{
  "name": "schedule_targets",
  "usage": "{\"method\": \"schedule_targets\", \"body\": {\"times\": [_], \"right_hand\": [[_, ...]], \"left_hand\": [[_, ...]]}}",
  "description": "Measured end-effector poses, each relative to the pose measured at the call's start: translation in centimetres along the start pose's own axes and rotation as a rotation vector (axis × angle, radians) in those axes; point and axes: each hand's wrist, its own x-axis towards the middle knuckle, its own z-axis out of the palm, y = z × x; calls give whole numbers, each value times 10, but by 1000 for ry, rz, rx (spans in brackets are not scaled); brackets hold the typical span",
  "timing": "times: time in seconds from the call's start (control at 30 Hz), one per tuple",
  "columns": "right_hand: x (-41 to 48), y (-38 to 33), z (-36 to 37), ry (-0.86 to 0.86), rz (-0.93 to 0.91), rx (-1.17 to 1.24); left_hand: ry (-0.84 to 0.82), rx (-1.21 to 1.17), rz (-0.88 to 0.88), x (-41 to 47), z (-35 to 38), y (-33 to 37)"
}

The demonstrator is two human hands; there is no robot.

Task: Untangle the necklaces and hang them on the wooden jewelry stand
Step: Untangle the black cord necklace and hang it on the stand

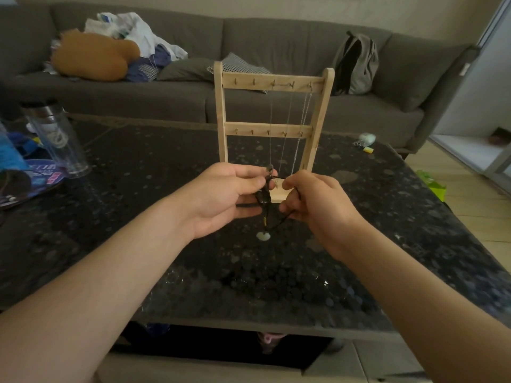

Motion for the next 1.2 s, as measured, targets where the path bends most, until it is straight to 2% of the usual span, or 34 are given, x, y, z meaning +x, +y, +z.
{"method": "schedule_targets", "body": {"times": [0.17, 0.47, 0.83, 1.03, 1.2], "right_hand": [[-2, 0, 0, 32, -21, 67], [-2, 4, -2, 113, -228, -173], [3, 11, -2, 69, -342, -449], [5, 10, -3, 14, -354, -520], [6, 11, -4, -4, -367, -552]], "left_hand": [[-8, 76, 3, -4, 4, 0], [72, 141, 38, -4, 5, -1], [141, 362, 182, -4, -1, -2], [162, 598, 295, -4, 1, -2], [147, 844, 317, -6, 5, 0]]}}
